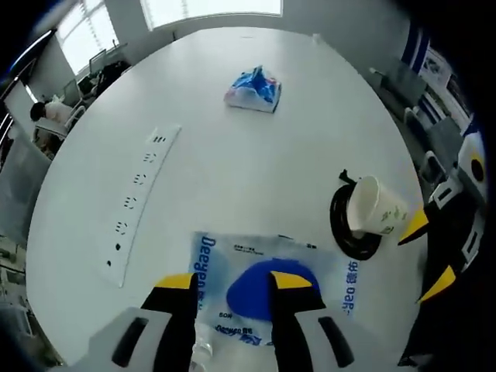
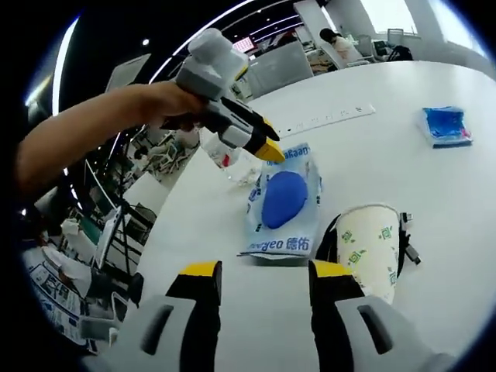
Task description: Arrange the tabletop items into an orderly group along one side of the table until the central work area is clear of visible clutter.
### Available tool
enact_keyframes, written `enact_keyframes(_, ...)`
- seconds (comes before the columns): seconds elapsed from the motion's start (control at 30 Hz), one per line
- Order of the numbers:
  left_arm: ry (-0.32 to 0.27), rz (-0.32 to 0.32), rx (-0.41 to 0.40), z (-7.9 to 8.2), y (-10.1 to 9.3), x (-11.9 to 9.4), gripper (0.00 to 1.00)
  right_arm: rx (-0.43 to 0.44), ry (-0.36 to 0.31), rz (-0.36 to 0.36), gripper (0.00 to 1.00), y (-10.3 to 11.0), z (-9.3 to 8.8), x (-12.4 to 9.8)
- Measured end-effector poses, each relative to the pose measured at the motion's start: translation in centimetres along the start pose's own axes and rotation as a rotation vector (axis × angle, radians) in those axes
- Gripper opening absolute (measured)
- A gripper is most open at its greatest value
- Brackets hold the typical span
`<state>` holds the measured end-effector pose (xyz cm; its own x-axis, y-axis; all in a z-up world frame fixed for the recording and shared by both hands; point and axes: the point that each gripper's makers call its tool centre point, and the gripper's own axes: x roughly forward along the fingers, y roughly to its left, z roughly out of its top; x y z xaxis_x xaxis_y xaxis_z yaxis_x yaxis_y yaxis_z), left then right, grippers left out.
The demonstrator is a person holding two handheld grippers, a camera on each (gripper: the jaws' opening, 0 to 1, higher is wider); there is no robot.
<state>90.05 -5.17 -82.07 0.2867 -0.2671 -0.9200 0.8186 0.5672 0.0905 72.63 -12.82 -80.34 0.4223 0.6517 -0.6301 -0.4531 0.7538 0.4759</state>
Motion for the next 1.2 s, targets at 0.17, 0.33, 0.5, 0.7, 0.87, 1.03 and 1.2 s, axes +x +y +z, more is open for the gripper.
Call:
enact_keyframes(0.17, 0.025, 0.005, 0.001, 0.1, 0.5, 0.6, 0.29, 0.069, 0.023, -0.007, 0.35, 0.2, -1.2, 1.3)
enact_keyframes(0.33, 0.031, 0.012, -0.019, 0.4, 1.4, 1.3, 0.25, 0.154, 0.024, -0.05, 0.32, -0.4, -2.0, 2.5)
enact_keyframes(0.5, 0.084, 0.011, 0.002, -0.2, 2.2, 2.4, 0.27, 0.203, 0.036, -0.057, 0.31, -0.2, -2.5, 3.6)
enact_keyframes(0.7, 0.111, 0.007, -0.003, -0.7, 2.5, 3.1, 0.27, 0.27, 0.013, -0.07, 0.29, -0.3, -2.2, 4.4)
enact_keyframes(0.87, 0.133, -0.017, 0.005, -0.9, 2.5, 4.0, 0.24, 0.354, 0.033, -0.064, 0.29, -0.1, -2.6, 5.3)
enact_keyframes(1.03, 0.151, -0.014, 0.011, -1.3, 2.9, 4.6, 0.23, 0.391, 0.023, -0.083, 0.25, -0.2, -2.3, 6.2)
enact_keyframes(1.2, 0.171, -0.03, 0.015, -1.8, 2.7, 5.4, 0.21, 0.439, 0.027, -0.1, 0.18, -0.6, -2.5, 7.1)
